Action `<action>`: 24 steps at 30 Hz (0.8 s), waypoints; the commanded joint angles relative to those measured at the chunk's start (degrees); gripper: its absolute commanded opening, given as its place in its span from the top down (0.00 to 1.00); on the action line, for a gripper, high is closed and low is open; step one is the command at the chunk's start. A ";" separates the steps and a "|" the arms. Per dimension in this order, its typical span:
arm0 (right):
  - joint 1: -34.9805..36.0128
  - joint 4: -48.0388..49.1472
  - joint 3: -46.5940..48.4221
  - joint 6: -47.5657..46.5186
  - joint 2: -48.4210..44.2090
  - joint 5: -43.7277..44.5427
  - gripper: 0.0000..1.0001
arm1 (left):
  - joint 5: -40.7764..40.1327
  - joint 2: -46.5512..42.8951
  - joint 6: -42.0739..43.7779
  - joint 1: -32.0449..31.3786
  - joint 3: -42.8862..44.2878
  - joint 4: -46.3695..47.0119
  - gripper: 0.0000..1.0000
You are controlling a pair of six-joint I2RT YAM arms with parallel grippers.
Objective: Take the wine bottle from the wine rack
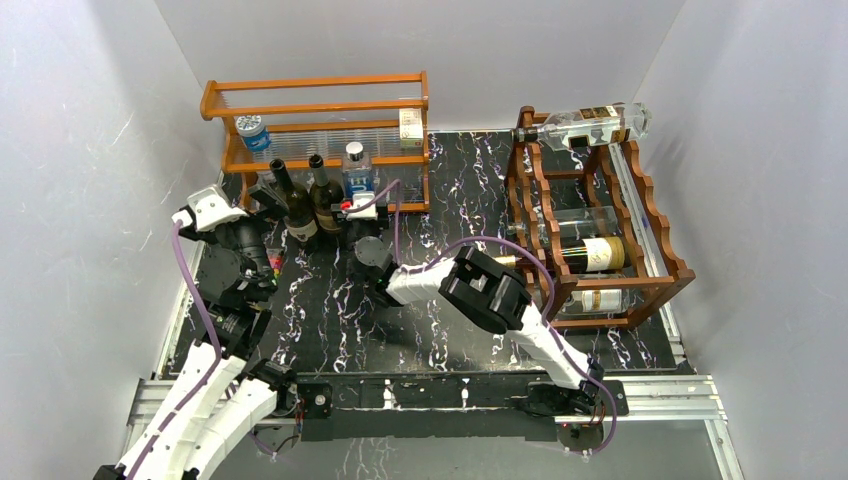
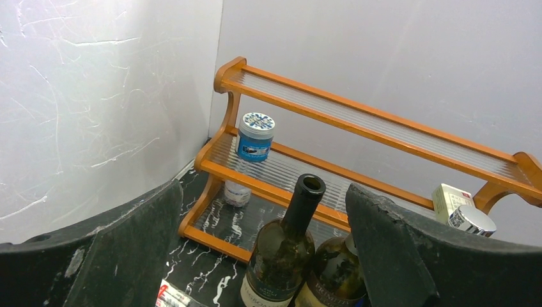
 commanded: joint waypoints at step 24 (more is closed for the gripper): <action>1.90 -33.52 -29.30 17.27 -34.47 -28.54 0.02 | 1.68 2.18 -1.57 0.17 0.26 0.73 0.02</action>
